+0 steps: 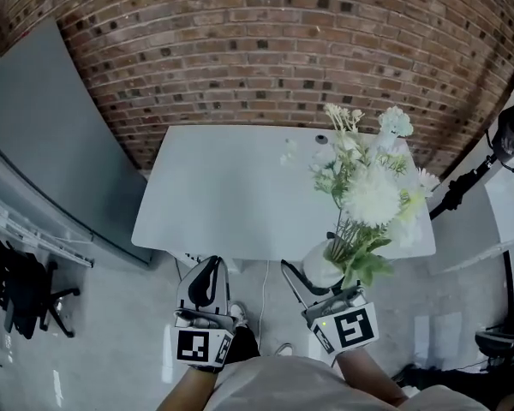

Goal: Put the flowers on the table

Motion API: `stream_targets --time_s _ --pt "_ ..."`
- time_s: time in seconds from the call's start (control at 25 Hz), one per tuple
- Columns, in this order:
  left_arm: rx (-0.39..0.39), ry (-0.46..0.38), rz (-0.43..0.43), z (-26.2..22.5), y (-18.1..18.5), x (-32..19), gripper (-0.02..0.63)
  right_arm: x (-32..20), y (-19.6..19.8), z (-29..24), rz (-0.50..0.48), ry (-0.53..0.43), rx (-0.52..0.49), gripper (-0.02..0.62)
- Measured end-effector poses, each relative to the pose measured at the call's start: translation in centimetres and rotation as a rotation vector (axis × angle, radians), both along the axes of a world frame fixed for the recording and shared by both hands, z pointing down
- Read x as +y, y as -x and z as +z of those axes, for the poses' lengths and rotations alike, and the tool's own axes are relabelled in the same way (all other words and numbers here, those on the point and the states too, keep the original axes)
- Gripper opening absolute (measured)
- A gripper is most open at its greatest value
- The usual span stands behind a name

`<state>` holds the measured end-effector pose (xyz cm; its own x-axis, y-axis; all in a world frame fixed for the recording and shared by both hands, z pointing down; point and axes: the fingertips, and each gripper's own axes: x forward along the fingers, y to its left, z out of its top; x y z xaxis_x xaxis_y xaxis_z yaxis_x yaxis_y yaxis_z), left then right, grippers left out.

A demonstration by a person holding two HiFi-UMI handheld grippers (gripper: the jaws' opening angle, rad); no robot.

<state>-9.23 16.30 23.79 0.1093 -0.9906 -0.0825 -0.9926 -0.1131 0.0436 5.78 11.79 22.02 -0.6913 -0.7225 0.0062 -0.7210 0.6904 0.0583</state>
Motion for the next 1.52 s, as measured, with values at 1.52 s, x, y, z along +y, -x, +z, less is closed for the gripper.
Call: stream_targets --time_s 1.52 --pt "0.035 0.008 0.118 0.2 9.0 -14.8 0.026 -13.3 10.4 -0.4 0.063 -0.017 0.048 0.399"
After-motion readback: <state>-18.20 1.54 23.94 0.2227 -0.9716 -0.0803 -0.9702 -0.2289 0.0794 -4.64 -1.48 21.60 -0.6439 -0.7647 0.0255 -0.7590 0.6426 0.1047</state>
